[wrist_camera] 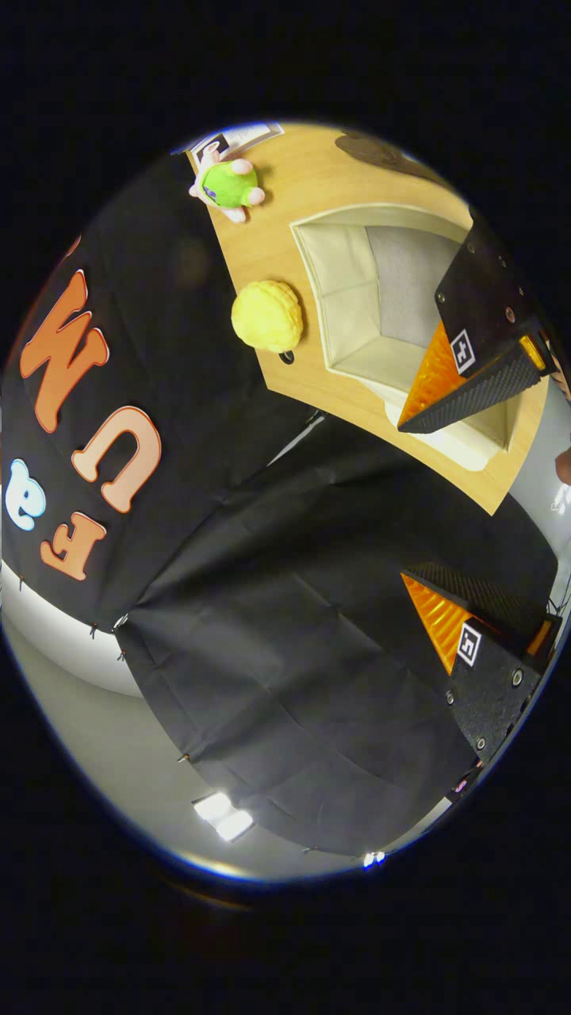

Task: Open the storage box then place both shoes into the box .Put the left shoe in first, then the right shoe, with the right side of both shoes facing outward in a uniform manner.

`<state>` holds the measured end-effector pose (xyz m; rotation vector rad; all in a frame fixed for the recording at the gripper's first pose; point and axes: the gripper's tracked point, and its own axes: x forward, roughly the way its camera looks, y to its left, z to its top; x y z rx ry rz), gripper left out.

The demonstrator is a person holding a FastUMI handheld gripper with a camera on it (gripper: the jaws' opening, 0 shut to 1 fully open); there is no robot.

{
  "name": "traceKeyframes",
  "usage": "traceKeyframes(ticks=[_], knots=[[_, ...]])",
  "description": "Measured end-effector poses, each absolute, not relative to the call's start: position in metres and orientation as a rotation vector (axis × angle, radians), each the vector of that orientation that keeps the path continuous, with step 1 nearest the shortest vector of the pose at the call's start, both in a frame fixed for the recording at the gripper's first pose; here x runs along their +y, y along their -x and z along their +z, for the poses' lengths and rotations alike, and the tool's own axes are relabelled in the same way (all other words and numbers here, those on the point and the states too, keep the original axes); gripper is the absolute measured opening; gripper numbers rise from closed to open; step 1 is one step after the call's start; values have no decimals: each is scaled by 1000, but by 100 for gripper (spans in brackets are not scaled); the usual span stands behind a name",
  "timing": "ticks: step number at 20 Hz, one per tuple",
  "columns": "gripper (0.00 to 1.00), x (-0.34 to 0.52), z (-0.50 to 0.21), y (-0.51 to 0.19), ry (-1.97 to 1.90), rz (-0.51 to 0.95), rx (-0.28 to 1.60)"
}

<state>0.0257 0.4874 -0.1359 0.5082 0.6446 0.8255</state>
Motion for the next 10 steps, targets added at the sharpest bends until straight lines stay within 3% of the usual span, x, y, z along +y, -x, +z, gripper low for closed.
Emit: traceKeyframes(ticks=[10], knots=[[98, 329, -170, -79, -349, 512, 513]])
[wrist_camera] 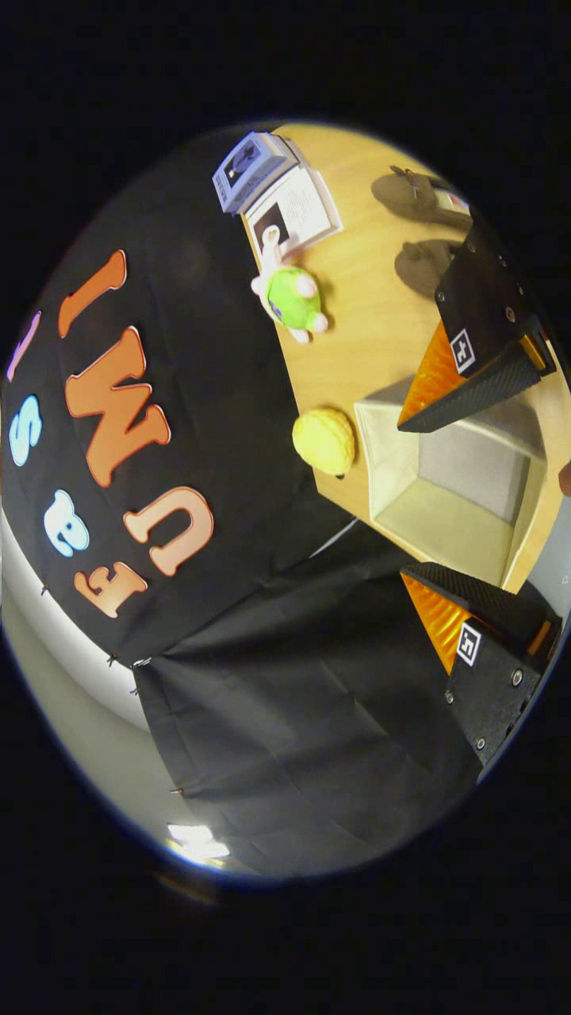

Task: Open the storage box then place both shoes into the box .Put the left shoe in first, then the right shoe, with the right side of both shoes facing outward in a uniform manner.

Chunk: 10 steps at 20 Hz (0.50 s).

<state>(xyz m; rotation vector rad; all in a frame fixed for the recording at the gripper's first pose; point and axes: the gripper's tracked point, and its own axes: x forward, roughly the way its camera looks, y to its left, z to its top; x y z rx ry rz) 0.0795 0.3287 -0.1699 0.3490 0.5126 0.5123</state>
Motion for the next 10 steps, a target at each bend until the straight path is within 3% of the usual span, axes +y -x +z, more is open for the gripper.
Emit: traceKeyframes(ticks=[10], knots=[[98, 209, -210, -79, -131, 273, 406]])
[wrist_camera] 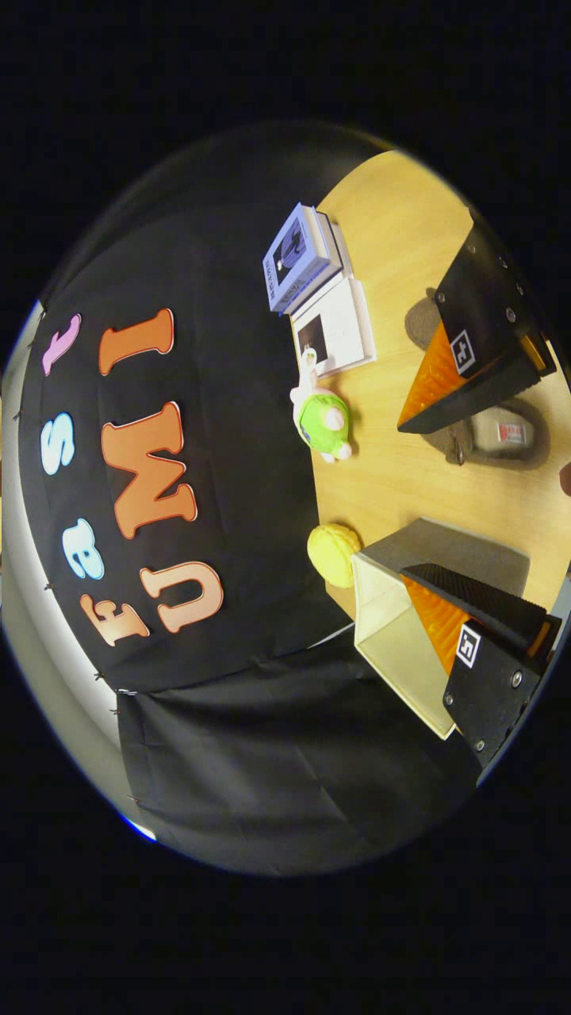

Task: Open the storage box then place both shoes into the box .Put the left shoe in first, then the right shoe, with the right side of both shoes facing outward in a uniform manner.

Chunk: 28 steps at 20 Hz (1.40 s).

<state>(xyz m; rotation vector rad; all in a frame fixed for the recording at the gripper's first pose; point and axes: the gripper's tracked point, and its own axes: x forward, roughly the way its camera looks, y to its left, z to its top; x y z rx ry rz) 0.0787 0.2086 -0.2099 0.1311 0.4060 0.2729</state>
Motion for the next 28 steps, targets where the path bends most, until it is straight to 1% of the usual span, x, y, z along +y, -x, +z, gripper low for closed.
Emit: traceKeyframes(ticks=[4, 9, 16, 22, 25, 28], knots=[[99, 193, -239, -72, -137, 245, 451], [97, 162, -278, -63, -62, 145, 492], [89, 150, -328, -62, -28, 97, 565], [78, 146, -349, -66, -23, 65, 614], [75, 145, -361, -68, -20, 52, 644], [71, 144, -365, -77, -44, 33, 652]])
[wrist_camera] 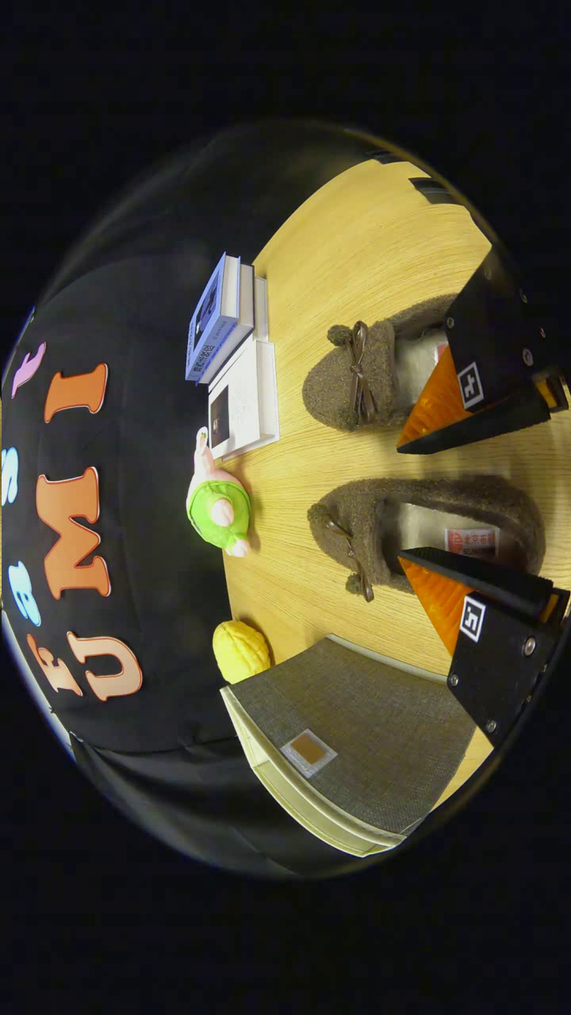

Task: Open the storage box then place both shoes into the box .Put the left shoe in first, then the right shoe, with the right side of both shoes facing outward in a uniform manner.

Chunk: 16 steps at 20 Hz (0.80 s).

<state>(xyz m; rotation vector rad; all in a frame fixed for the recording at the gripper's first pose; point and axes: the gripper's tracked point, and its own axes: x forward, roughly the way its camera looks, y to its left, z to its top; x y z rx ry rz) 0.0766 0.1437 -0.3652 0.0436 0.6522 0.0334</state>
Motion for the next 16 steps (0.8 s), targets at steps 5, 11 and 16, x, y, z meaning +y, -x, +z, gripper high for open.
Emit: traceKeyframes(ticks=[5, 11, 16], knots=[[58, 138, -374, -82, -45, -6, 685], [15, 136, -375, -85, -61, -37, 685], [1, 146, -362, -84, -92, -4, 657]])
